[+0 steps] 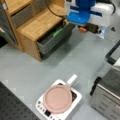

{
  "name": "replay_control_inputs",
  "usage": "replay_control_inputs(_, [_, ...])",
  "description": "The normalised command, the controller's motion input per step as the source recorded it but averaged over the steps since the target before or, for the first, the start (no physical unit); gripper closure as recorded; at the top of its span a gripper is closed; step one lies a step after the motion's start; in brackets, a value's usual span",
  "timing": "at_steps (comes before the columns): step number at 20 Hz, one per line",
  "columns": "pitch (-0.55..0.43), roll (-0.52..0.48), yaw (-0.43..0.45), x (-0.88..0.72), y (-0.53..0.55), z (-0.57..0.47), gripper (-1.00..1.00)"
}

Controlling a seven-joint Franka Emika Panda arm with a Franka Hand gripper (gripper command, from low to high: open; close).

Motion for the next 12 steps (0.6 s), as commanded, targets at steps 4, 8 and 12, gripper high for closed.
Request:
replay_control_inputs(4, [-0.100, 0.296, 0.073, -0.40, 0.35, -0.06, -1.00])
replay_control_inputs(8, [-0.156, 0.232, 0.069, -0.39, 0.49, -0.11, -1.00])
replay_control_inputs(12, [-0.179, 0.154, 0.038, -0.34, 0.49, -0.17, -1.00])
